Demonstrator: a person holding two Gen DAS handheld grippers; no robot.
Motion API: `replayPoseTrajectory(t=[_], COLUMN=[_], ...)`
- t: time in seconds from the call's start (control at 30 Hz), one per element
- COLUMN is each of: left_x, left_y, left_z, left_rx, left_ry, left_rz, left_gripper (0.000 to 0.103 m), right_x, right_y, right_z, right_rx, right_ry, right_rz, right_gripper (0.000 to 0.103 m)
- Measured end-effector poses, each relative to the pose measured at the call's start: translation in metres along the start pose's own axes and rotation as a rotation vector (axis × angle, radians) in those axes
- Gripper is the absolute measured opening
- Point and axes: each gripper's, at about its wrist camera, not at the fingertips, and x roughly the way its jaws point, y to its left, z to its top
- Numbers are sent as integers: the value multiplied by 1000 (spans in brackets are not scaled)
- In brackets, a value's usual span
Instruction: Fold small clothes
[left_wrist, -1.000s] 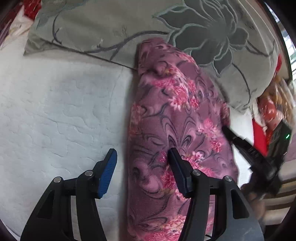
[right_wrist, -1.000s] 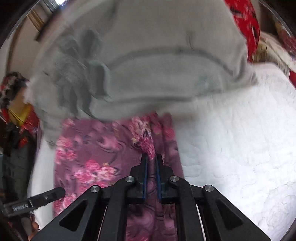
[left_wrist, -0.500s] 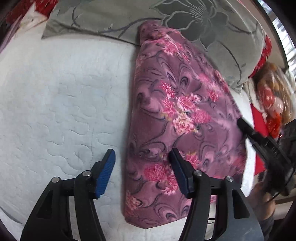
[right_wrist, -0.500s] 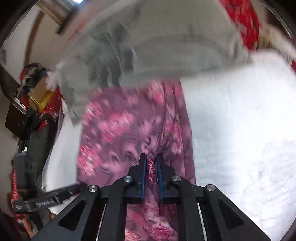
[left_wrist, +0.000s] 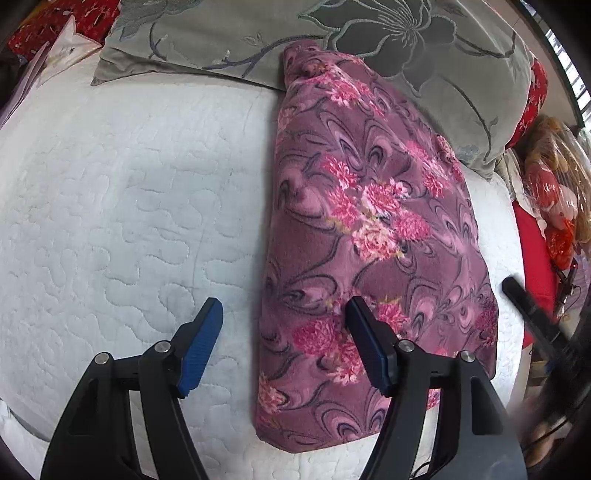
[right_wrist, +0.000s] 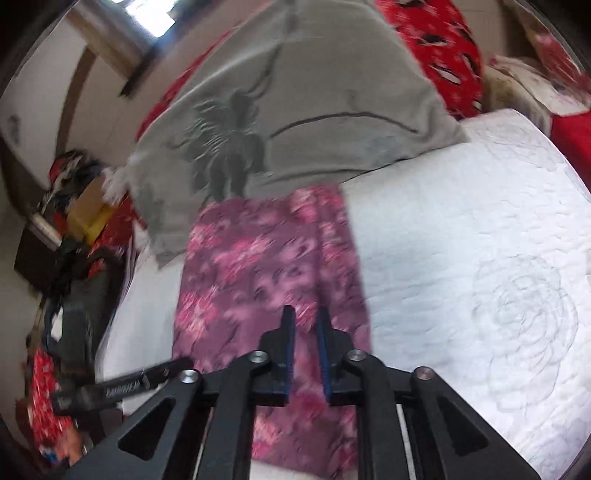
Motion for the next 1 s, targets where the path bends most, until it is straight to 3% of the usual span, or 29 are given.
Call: replayPoseTrajectory(t=[0.07, 0.13, 0.2, 0.27, 0.33, 0.47, 0.63, 0.7, 0.73, 0.87, 0.9, 0.97, 1.0], left_x=[0, -1, -5, -13, -18, -17, -3, 4, 7, 37, 45, 45, 40], left_y=[-2, 0, 4, 12, 22, 30, 16, 10, 8, 3, 1, -7, -10], left_z=[-4, -6, -8, -5, 6, 37, 75, 88, 91, 106, 107, 109, 109], left_rx=[4, 11, 13, -7, -46, -112, -74, -58, -58, -53, -48, -12, 19], left_ry=[6, 25, 29, 21, 3, 4, 2, 4, -1, 14, 20, 0, 2], left_rz=[5, 4, -8, -31, -55, -97, -80, -83, -84, -54, -48, -25, -13], left_gripper=[69, 69, 69, 69, 69, 69, 69, 69, 69, 72, 77, 78, 77], right_x=[24, 60, 58, 55, 48, 42, 92, 122, 129, 122, 126, 147, 145], right_y=[13, 18, 15, 18, 23, 23, 22, 19, 22, 33, 30, 17, 18], right_z=[-10, -30, -39, -36, -23, 18, 61, 69, 71, 80, 79, 73, 73], right_rx=[-48, -74, -72, -65, -62, 4, 78, 109, 99, 31, 41, 45, 33], right_ry=[33, 126, 68, 88, 87, -2, 22, 81, 91, -10, -8, 82, 71], right_rz=[-29, -94, -91, -109, -114, -73, -87, -86, -77, -90, -111, -176, -176], right_gripper=[25, 26, 28, 28, 31, 55, 55, 40, 7, 7, 7, 8, 9])
